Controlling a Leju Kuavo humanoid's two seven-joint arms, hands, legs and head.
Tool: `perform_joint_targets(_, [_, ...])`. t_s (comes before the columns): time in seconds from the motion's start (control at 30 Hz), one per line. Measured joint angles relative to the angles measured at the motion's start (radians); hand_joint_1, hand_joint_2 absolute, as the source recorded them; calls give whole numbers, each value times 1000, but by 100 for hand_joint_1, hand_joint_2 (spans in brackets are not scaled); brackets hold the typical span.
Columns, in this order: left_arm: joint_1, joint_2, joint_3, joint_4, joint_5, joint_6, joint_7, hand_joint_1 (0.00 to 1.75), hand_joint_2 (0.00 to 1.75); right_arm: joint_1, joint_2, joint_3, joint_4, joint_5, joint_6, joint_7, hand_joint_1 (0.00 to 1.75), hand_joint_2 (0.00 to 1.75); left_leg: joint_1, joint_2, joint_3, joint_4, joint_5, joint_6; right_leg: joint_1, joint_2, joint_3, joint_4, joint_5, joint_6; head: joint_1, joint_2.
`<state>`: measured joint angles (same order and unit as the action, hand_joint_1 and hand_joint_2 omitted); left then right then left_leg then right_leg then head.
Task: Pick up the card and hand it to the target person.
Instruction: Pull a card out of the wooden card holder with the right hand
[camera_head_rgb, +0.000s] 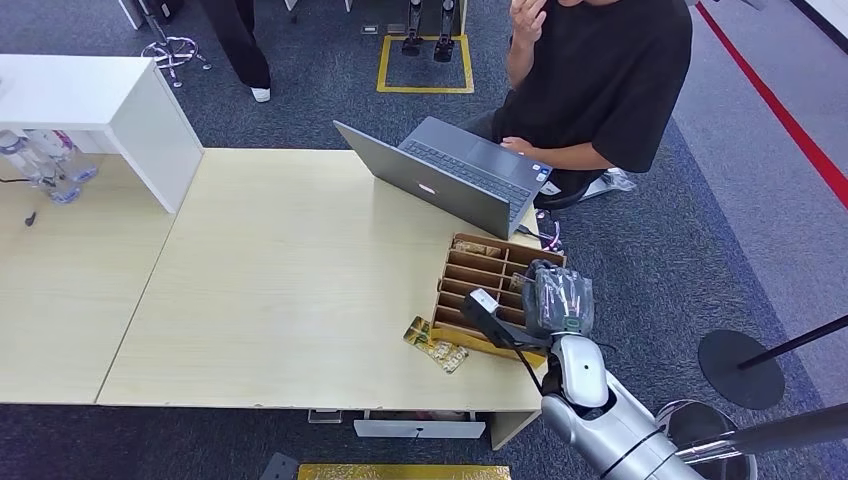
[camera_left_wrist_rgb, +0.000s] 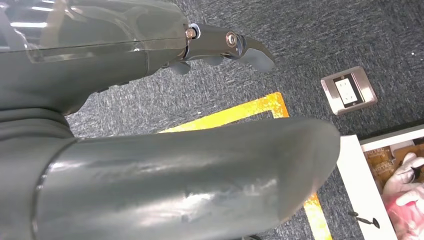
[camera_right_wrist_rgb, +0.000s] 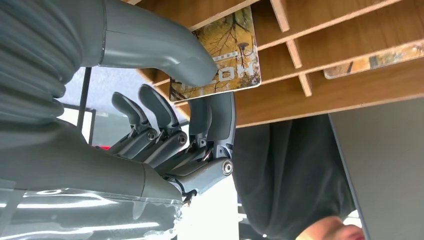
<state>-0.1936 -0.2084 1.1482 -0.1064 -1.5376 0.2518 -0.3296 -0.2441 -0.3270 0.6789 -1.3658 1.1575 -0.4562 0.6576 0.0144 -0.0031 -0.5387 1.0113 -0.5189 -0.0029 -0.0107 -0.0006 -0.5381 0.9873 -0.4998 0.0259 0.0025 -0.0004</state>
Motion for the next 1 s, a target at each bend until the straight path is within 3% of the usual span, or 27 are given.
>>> perform_joint_targets(0.53, [2, 0, 0, 0, 0, 5, -3, 0, 0, 16, -51, -69, -316, 185, 25, 21, 147, 175, 0, 0, 0, 0, 0, 0, 0, 0, 0, 0, 0, 0, 0, 0])
perform_joint_targets(1.0, [2, 0, 0, 0, 0, 10, -2, 0, 0, 20, -96, -133, -452, 156, 65, 39, 146, 175, 0, 0, -1, 0, 0, 0, 0, 0, 0, 0, 0, 0, 0, 0])
